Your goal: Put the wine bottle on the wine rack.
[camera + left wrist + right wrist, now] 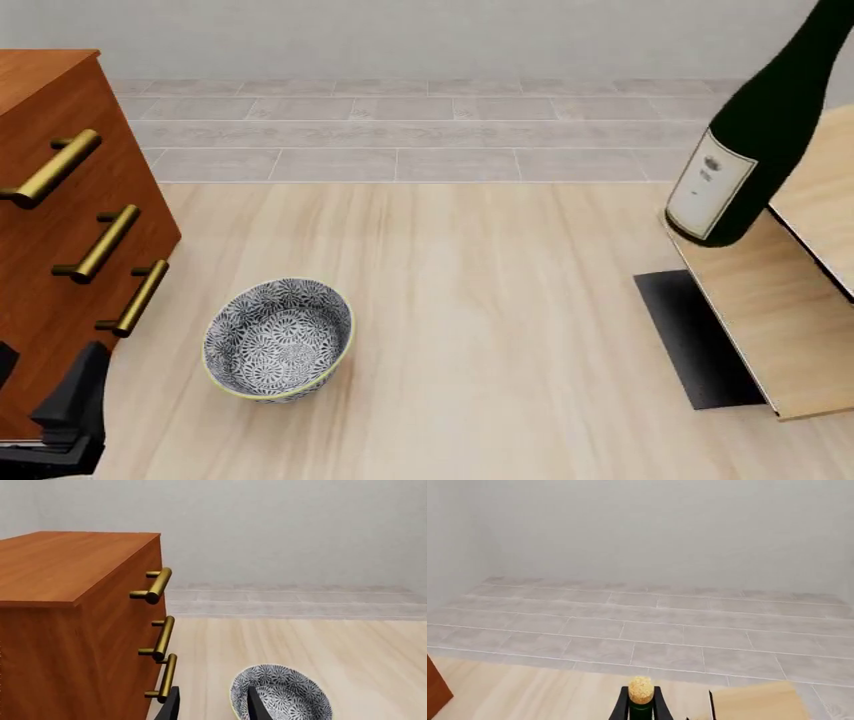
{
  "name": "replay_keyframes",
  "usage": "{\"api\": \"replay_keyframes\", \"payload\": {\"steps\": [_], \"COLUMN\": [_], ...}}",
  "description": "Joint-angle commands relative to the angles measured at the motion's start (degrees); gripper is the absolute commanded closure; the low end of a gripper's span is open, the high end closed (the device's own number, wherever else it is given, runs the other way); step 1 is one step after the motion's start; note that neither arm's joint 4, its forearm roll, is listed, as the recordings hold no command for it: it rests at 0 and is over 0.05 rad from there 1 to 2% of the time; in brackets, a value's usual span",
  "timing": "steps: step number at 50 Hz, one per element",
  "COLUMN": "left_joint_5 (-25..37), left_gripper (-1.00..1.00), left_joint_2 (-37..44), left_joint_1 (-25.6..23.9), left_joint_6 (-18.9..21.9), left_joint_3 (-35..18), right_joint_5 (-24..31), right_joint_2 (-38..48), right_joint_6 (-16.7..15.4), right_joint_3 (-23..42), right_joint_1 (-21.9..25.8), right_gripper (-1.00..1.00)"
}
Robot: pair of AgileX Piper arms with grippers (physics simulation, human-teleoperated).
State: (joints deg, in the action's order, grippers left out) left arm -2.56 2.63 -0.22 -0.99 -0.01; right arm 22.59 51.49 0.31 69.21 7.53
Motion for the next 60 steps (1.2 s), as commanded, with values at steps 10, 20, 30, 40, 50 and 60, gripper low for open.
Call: {"api": "replay_keyframes", "payload": {"steps": [10, 20, 30, 40, 50, 60], "left_joint_5": [0.6, 0.9, 0.8, 1.2, 1.3, 1.2], "left_gripper": [-1.00, -1.00, -1.00, -1.00, -1.00, -1.00], "left_joint_2": [-0.9, -1.3, -1.4, -1.9, -2.2, -2.1], "left_joint_1": [-0.1, -0.1, -0.1, -0.2, -0.2, -0.2], "left_joint_6": [0.2, 0.1, -0.1, -0.2, -0.5, -0.4], "left_joint_3": [0.0, 0.0, 0.0, 0.0, 0.0, 0.0], "right_joint_5": [4.2, 5.1, 6.0, 6.1, 6.3, 6.3], "right_joint_2": [-2.9, -3.1, -3.0, -3.5, -3.6, -2.6], "right_joint_6": [0.6, 1.1, 1.4, 2.1, 2.2, 2.4], "right_joint_3": [3.3, 3.8, 4.8, 4.8, 4.6, 5.2], "right_joint_1": [-5.1, -7.3, -9.8, -12.6, -14.6, -16.3], "right_gripper": [1.00, 1.00, 1.00, 1.00, 1.00, 1.00]}}
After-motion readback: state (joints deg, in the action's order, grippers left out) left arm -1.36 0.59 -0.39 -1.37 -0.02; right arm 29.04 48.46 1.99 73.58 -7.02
